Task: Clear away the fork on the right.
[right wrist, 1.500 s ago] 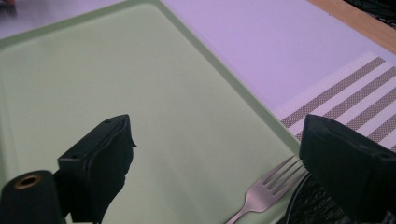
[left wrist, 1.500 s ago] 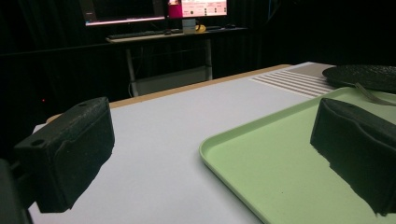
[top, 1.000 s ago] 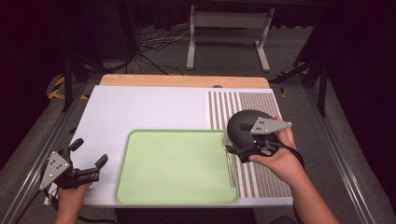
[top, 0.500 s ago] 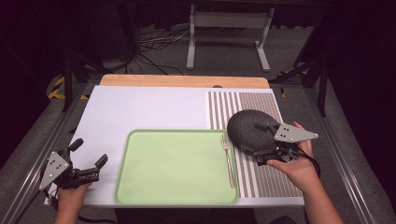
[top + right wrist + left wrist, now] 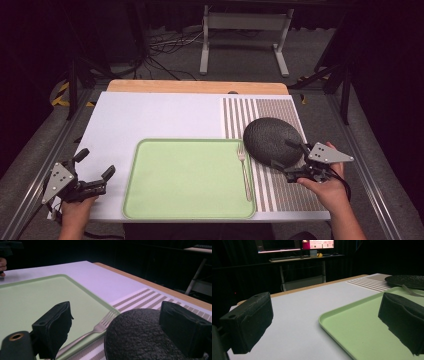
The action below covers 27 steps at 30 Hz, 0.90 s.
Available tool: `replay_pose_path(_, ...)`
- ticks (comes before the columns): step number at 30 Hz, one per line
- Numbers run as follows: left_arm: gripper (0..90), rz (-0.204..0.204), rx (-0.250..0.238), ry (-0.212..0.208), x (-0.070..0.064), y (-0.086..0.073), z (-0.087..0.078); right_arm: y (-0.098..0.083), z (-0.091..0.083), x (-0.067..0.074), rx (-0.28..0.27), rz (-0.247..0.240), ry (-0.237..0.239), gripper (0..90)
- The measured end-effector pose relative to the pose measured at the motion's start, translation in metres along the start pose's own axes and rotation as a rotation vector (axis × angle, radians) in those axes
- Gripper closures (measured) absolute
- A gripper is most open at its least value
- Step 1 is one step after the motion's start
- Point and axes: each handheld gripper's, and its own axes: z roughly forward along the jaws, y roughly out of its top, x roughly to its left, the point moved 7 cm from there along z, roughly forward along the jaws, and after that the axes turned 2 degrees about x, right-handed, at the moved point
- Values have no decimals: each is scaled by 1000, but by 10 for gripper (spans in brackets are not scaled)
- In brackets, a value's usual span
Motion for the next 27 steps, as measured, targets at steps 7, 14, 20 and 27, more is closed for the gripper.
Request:
replay_pose_path(7,3,-1,-1,-2,0,0,0,-18,-5,-5,-31,21,-21,118)
replay_pose_path(14,3,-4,-3,-7,0,0,0,-41,-5,-7,-21,58,-27,120)
replay_pose_path(20,3,0,-5,-6,-1,1,1,-54,-7,-12,-32,112,-27,123)
replay_pose_path(27,3,1,-5,-5,-1,1,1,-50,-9,-13,-57,112,-42,127)
